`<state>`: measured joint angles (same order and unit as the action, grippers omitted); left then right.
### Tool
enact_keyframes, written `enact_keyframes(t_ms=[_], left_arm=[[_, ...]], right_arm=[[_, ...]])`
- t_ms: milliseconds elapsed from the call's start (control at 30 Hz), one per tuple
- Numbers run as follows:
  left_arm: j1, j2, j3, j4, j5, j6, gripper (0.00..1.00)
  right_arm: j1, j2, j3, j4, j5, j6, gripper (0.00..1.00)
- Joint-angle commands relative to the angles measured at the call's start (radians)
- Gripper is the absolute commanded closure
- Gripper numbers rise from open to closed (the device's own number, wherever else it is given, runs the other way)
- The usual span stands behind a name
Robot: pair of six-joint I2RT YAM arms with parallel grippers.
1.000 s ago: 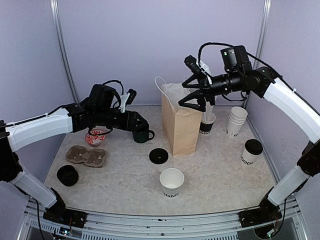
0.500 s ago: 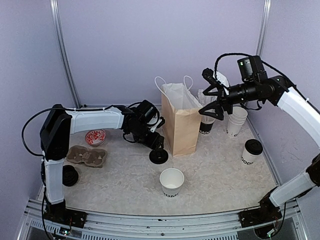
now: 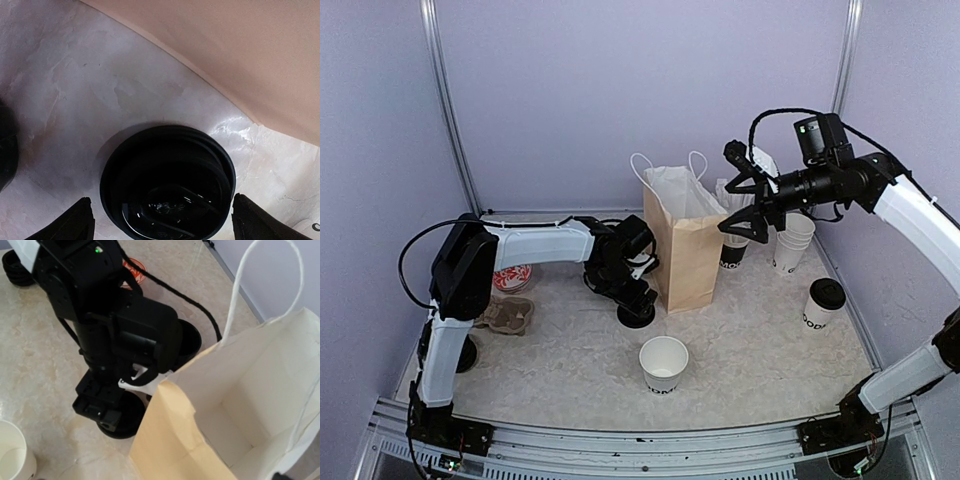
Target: Pack the takeout coffee
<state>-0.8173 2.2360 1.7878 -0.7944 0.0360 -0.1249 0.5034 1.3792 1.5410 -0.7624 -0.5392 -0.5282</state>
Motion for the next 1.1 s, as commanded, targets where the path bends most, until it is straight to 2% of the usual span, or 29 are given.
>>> enact_keyframes(t_ms=[0, 100, 200, 500, 600, 833, 1067], left_arm=[[-0.016, 0.034, 0.051, -0.037, -0.003, 0.021, 0.09], [-0.017, 0.049, 0.057, -0.040, -0.007, 0.016, 0.16], [-0.018, 0.052, 0.054, -0.035, -0.014, 0.008, 0.17], [-0.022, 0.045, 0.046, -0.062, -0.029, -0.013, 0.32], [-0.022, 0.005, 0.006, -0.078, -0.064, -0.023, 0.34], [-0.022, -0.202, -0.120, -0.094, -0.094, -0.045, 0.35], [-0.047, -0.456, -0.209, -0.065, -0.029, -0.042, 0.37]], right_arm=[[-0.009, -0.029, -0.012, -0.019, -0.016, -0.005, 0.04], [-0.009, -0.030, -0.013, -0.018, -0.018, -0.004, 0.04], [-0.009, -0.031, -0.013, -0.018, -0.022, -0.003, 0.05], [-0.009, -0.030, -0.017, -0.014, -0.033, 0.002, 0.06], [-0.009, -0.031, -0.019, -0.015, -0.032, 0.002, 0.06], [-0.009, -0.024, -0.016, -0.020, -0.028, 0.002, 0.07], [-0.009, -0.039, -0.049, -0.038, -0.024, -0.003, 0.07]])
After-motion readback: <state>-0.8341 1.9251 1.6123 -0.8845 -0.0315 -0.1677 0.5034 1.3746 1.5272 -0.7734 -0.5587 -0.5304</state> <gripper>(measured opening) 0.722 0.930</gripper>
